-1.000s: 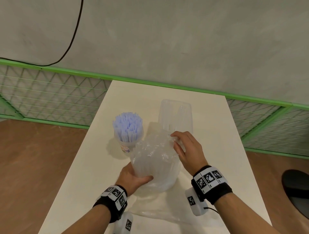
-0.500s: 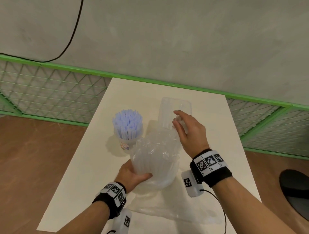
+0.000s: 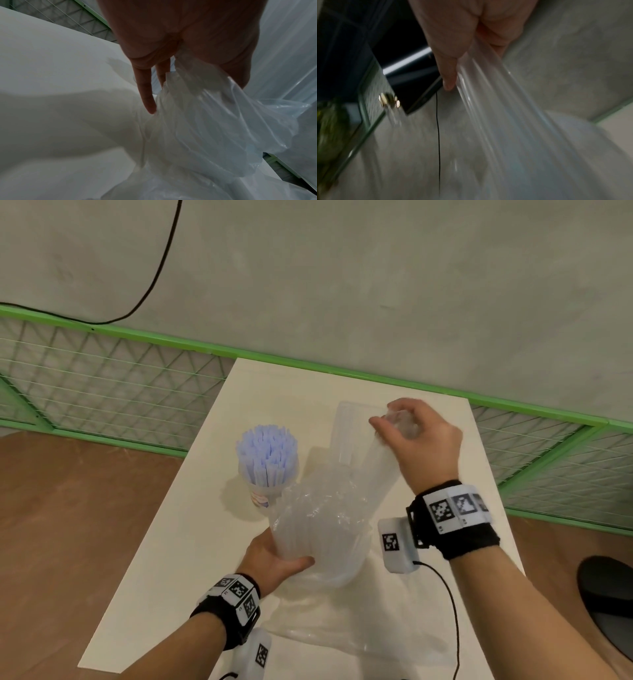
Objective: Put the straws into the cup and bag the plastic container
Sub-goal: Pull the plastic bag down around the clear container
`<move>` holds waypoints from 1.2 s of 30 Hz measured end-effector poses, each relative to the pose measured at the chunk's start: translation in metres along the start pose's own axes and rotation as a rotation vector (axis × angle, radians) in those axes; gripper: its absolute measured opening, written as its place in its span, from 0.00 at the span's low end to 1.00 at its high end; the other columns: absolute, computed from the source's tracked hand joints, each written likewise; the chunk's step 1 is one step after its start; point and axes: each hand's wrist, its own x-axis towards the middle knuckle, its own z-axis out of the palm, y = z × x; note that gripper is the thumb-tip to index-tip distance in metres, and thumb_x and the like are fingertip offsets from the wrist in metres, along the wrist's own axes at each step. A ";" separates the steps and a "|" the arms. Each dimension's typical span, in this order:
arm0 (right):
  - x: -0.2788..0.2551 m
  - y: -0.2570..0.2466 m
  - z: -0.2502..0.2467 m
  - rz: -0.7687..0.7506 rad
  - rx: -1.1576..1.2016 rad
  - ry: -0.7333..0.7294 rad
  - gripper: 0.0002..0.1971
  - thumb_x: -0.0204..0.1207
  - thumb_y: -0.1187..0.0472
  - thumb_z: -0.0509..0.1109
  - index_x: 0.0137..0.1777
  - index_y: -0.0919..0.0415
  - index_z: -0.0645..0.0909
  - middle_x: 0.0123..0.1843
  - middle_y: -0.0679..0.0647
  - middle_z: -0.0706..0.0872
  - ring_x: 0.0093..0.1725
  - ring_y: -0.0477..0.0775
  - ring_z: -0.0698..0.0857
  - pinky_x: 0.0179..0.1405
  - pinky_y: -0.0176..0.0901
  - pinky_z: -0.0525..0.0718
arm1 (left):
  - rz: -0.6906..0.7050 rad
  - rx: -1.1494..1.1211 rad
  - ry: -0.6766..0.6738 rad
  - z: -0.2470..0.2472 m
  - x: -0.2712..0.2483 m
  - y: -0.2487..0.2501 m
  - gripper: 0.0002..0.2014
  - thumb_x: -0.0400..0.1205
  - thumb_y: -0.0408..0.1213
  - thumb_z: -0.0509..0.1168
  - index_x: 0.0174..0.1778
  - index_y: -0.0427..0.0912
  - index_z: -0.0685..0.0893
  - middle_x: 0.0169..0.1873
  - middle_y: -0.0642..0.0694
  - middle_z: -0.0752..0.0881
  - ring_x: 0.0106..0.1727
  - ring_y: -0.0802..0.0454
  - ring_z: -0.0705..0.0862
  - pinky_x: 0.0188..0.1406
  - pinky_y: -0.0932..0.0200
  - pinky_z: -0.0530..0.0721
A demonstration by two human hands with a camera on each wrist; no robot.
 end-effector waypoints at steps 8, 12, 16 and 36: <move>0.056 -0.029 -0.062 -0.063 0.278 0.247 0.14 0.62 0.47 0.86 0.41 0.49 0.86 0.38 0.51 0.91 0.37 0.65 0.91 0.40 0.65 0.88 | 0.010 -0.005 -0.009 0.000 0.000 0.000 0.25 0.63 0.42 0.85 0.54 0.54 0.85 0.45 0.59 0.90 0.46 0.72 0.87 0.42 0.79 0.80; 0.085 -0.037 -0.079 -0.162 0.375 0.350 0.13 0.65 0.51 0.86 0.40 0.46 0.84 0.42 0.51 0.91 0.39 0.70 0.90 0.38 0.66 0.88 | 0.010 -0.008 -0.015 -0.001 0.000 -0.001 0.27 0.62 0.44 0.85 0.56 0.53 0.86 0.45 0.59 0.91 0.47 0.70 0.88 0.43 0.78 0.80; 0.114 0.001 -0.037 -0.071 0.292 0.171 0.12 0.65 0.48 0.85 0.40 0.45 0.84 0.38 0.52 0.90 0.37 0.68 0.90 0.38 0.67 0.87 | 0.007 0.001 -0.032 -0.002 0.001 -0.001 0.28 0.60 0.48 0.84 0.57 0.54 0.86 0.46 0.59 0.91 0.48 0.68 0.88 0.49 0.69 0.84; 0.098 0.094 0.071 -0.243 -0.655 -0.780 0.29 0.79 0.37 0.65 0.76 0.47 0.67 0.72 0.51 0.82 0.65 0.63 0.82 0.60 0.56 0.80 | -0.050 0.008 -0.016 -0.001 -0.002 0.004 0.28 0.60 0.51 0.83 0.55 0.61 0.82 0.48 0.59 0.90 0.50 0.67 0.88 0.51 0.71 0.82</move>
